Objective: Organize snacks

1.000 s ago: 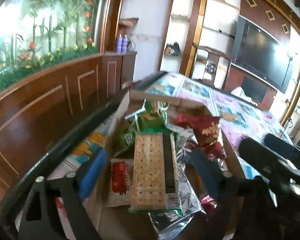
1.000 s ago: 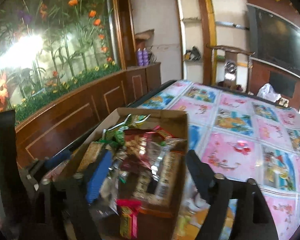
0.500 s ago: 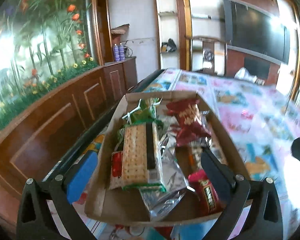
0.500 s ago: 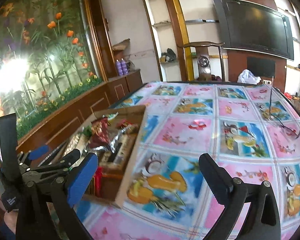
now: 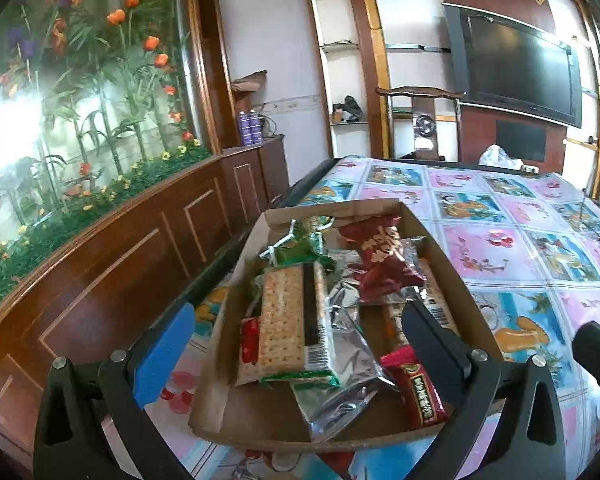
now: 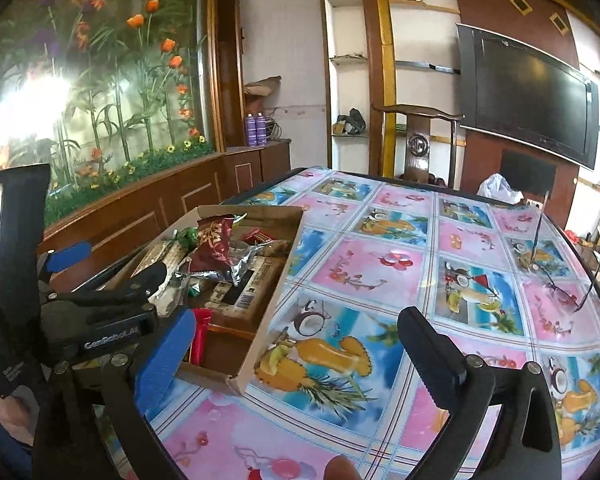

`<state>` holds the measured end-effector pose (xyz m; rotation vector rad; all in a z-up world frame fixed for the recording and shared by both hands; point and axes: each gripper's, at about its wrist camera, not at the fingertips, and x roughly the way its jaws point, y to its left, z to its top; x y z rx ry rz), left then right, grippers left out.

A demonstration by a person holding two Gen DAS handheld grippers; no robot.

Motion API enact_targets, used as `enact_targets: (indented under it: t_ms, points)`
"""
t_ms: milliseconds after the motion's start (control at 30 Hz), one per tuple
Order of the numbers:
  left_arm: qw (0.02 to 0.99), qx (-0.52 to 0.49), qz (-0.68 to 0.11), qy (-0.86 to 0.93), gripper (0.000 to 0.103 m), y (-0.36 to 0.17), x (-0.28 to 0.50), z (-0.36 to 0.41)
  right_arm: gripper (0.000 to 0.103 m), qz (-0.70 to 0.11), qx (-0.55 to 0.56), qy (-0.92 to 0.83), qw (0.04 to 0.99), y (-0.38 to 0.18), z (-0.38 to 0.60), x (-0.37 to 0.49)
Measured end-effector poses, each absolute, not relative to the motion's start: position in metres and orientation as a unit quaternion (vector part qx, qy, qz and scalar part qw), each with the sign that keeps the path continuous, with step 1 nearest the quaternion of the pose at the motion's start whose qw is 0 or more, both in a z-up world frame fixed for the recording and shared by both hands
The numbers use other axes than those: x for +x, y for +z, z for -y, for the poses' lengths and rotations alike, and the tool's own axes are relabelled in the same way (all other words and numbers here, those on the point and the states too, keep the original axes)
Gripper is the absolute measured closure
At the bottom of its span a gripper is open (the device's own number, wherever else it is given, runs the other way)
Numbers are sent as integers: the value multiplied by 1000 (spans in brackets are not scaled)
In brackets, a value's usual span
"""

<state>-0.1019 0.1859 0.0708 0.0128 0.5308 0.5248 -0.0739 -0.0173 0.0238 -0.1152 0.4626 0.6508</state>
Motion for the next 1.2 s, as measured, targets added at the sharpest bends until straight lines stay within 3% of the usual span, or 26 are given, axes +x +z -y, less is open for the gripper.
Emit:
enact_targets:
  t_ms: [1200]
  points:
    - [923,0,-264,281,0,70,-102,-195,1,-243,-37,313,917,23,21,-67]
